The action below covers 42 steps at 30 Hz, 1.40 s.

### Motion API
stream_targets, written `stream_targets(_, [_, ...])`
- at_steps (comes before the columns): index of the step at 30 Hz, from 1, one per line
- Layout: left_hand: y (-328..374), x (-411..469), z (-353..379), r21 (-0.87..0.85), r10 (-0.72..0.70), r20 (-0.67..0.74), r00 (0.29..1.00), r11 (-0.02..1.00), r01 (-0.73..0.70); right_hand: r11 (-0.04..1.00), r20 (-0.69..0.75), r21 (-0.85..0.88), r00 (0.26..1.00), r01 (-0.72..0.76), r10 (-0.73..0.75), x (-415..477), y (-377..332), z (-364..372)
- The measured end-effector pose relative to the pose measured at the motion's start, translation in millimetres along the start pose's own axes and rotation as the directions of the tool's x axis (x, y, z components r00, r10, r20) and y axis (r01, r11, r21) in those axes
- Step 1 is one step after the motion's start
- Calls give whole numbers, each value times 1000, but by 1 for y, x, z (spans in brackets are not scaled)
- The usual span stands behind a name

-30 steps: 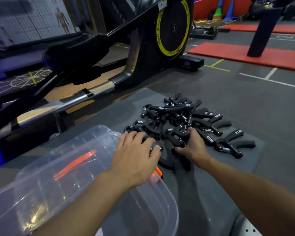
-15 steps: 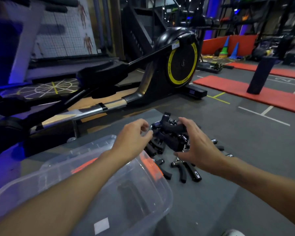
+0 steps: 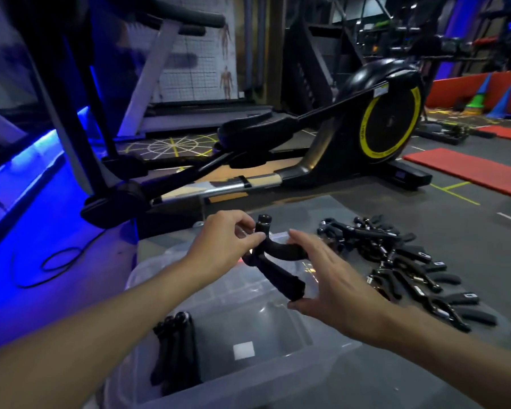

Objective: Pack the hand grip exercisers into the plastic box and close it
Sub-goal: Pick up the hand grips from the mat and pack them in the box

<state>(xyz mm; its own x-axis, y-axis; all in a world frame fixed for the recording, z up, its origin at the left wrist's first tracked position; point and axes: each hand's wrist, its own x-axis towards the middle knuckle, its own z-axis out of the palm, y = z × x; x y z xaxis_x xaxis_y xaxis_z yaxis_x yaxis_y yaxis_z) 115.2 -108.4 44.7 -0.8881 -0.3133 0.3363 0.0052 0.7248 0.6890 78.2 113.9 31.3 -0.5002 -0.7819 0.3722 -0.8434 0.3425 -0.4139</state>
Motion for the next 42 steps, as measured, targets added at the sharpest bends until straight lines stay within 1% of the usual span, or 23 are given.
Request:
stream_targets(3, [-11,-3,-5,-27,-31,-27,999,999,30,1000,15,-3,1000,22,-22,10,-7,13])
stream_targets(7, [-22,0,-7,-125,-97,-44,994,988,91,998,49,-46,998,45,-43,21,-12,27])
stream_targets(10, [-27,1,-7,-160,-121,-67,990,981,109,999,82,28,996,26,-29,28,-12,36])
stream_targets(12, [-31,0,-7,-179,-126,-98,987,978,107,990,119,141,993,-29,12,34,-13,41])
stream_targets(13, [-34,0,-8,-175,-115,-113,987,980,94,973,148,219,988,-79,46,38,-13,43])
stream_targets(16, [-43,0,-9,-149,-67,-103,992,987,51,869,271,423,951,-258,150,49,-14,46])
stream_targets(21, [-43,-8,-15,-139,-2,-27,1000,990,-2,739,409,537,892,-407,194,58,-6,48])
stream_targets(23, [-43,-12,-18,-157,16,23,1000,988,-13,721,451,542,873,-432,185,60,-3,48])
stream_targets(26, [-44,-16,-21,-173,46,84,995,984,-31,747,483,518,863,-418,149,61,-2,49])
stream_targets(31, [-50,-23,-28,-182,37,74,997,983,-23,779,478,499,871,-380,119,65,-10,60])
stream_targets(36, [-59,-31,-37,-182,-8,53,999,983,18,791,503,489,860,-367,88,71,-17,72])
stream_targets(39, [-68,-37,-43,-174,-40,48,998,984,47,786,500,500,862,-363,79,78,-23,84])
stream_targets(42, [-84,-43,-50,-138,-57,59,997,988,64,780,536,499,842,-378,65,85,-25,99])
